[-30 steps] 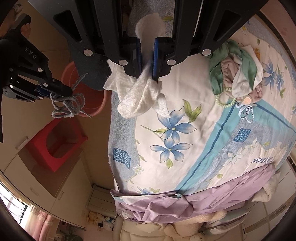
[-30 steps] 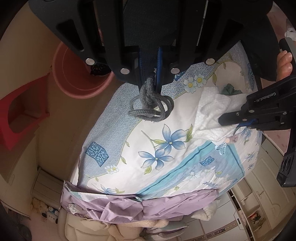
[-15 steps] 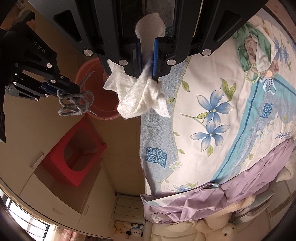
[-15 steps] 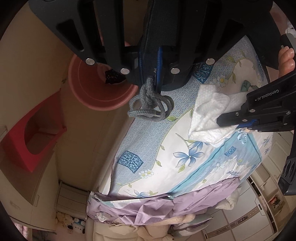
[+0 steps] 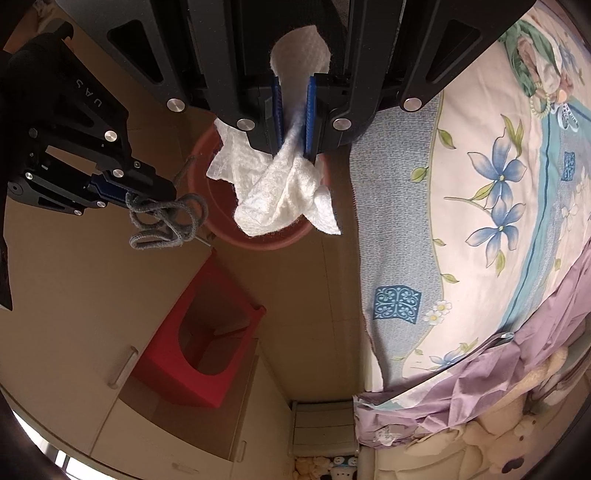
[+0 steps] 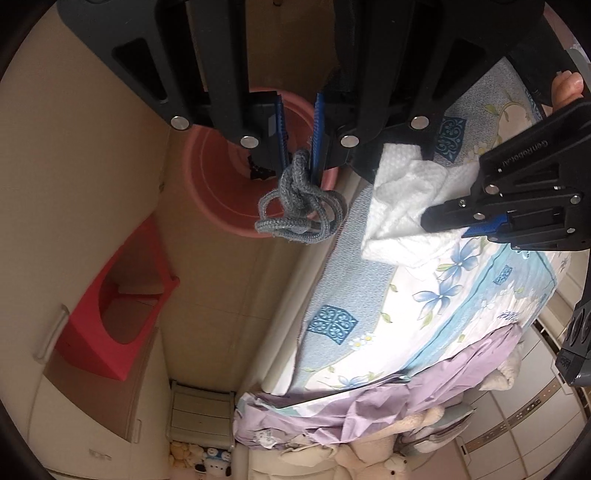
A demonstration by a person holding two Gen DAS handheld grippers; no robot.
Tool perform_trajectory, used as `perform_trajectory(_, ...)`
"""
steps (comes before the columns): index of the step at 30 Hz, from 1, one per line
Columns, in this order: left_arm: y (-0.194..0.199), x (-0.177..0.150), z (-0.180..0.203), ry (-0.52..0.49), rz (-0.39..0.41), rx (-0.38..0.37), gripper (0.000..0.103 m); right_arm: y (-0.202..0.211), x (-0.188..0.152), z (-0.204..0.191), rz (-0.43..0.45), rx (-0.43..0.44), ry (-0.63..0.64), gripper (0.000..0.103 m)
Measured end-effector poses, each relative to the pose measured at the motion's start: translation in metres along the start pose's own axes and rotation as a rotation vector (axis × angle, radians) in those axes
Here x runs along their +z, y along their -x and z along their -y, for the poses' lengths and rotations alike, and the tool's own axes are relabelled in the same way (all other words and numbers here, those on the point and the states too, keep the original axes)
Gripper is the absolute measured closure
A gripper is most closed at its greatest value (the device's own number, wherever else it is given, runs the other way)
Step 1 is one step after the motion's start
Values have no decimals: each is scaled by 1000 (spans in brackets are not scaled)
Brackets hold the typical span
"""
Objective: Collect trash
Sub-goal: 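Carry the white cloth and grey cord in both tools over the pink bucket, then open both tools to drop the cloth and cord into the bucket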
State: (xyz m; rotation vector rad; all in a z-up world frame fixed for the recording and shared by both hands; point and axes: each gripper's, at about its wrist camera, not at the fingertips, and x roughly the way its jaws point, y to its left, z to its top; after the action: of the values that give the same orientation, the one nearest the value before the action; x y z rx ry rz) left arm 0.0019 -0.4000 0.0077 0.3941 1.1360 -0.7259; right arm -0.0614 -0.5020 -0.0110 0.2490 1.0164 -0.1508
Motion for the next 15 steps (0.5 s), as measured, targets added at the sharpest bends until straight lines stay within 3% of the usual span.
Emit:
perform_trajectory(11, -34, 15, 34, -75, -53, -2, 92, -5, -10, 34, -16, -37, -72, 92)
perform_trajectory(15, -44, 15, 39, -93, -72, 17, 85, -8, -12, 38, -20, -34, -80, 92)
